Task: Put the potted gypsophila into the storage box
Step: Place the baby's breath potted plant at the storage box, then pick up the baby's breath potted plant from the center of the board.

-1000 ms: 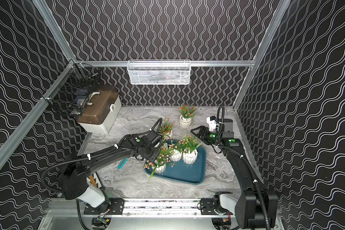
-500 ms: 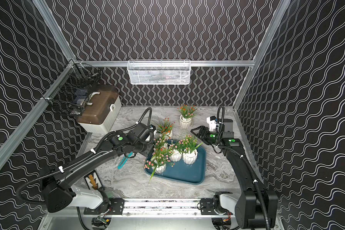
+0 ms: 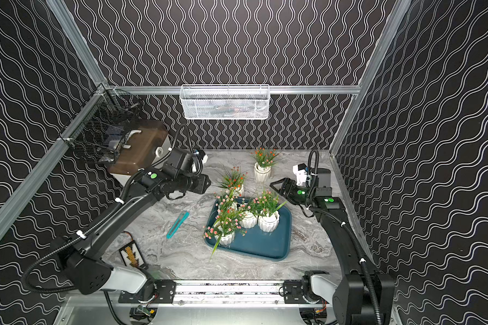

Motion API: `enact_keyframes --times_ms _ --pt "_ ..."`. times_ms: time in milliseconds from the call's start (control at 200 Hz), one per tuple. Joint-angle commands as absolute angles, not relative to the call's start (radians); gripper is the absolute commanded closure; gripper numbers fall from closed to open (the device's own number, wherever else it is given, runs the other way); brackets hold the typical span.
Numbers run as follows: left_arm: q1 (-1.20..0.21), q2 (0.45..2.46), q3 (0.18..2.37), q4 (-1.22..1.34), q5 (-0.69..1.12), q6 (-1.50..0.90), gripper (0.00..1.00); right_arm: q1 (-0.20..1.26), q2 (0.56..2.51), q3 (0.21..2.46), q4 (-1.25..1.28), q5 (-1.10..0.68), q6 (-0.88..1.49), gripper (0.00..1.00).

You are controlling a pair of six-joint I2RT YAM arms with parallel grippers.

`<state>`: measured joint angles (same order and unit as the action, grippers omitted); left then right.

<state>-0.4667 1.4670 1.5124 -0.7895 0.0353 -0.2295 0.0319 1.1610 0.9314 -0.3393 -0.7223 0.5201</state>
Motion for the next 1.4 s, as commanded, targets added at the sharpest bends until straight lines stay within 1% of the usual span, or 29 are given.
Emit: enact_keyframes --times_ms 0,115,240,425,555,696,846,981,1161,1261,1396 --pt "-0.428 1.505 1.546 -0.706 0.17 -0.206 0.56 0.032 1.136 0.925 -0.319 -0.708 0.509 0.29" --pt "-0.416 1.544 1.56 -0.648 0.202 -0.243 0.54 0.032 1.124 0.928 -0.322 -0.707 0.502 0.3" --pt "-0.401 1.563 1.516 -0.541 0.254 -0.296 0.51 0.032 1.111 0.922 -0.32 -0.684 0.498 0.3" --pt "-0.31 1.551 1.413 -0.421 0.384 -0.344 0.49 0.032 1.127 0.945 -0.344 -0.654 0.486 0.3" --pt "-0.294 1.528 1.368 -0.412 0.382 -0.358 0.49 0.032 1.154 0.993 -0.367 -0.624 0.488 0.31" --pt "-0.289 1.502 1.333 -0.389 0.422 -0.381 0.48 0.032 1.207 1.037 -0.393 -0.583 0.508 0.33" --pt "-0.286 1.493 1.318 -0.39 0.443 -0.385 0.47 0.03 1.29 1.086 -0.425 -0.468 0.527 0.36" --pt "-0.286 1.486 1.302 -0.376 0.475 -0.397 0.47 0.021 1.385 1.126 -0.409 -0.444 0.558 0.4" --pt "-0.287 1.469 1.287 -0.383 0.486 -0.4 0.47 0.014 1.543 1.219 -0.377 -0.454 0.61 0.43" --pt "-0.287 1.461 1.29 -0.394 0.487 -0.397 0.46 0.014 1.63 1.256 -0.347 -0.498 0.644 0.44" --pt "-0.286 1.441 1.281 -0.39 0.507 -0.396 0.47 0.014 1.705 1.273 -0.28 -0.526 0.708 0.46"
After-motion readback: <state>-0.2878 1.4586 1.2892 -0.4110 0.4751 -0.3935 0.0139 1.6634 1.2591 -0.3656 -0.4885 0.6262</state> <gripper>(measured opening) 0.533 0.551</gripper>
